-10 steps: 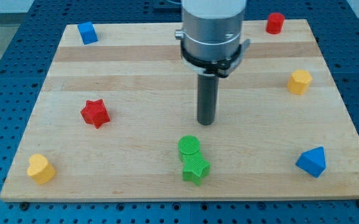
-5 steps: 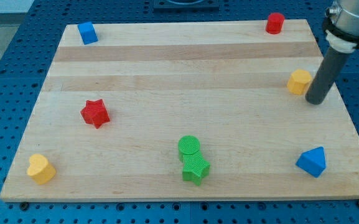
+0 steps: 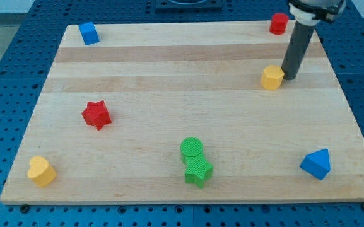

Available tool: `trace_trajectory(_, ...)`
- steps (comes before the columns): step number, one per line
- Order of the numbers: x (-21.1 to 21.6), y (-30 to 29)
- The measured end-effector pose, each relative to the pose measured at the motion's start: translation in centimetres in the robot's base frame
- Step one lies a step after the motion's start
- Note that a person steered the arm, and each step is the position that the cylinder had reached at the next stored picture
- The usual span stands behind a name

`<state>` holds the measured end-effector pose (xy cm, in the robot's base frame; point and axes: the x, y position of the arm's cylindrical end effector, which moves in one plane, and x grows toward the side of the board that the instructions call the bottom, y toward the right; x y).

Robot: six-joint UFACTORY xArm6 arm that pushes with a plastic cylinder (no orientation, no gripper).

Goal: Slide yellow hexagon to the top center

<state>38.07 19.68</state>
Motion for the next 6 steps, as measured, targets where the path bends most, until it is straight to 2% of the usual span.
trace_trajectory(2,2.1,-1.7)
trace_trajectory(4,2.1,-5.6)
trace_trajectory(6,2.2,-6.9)
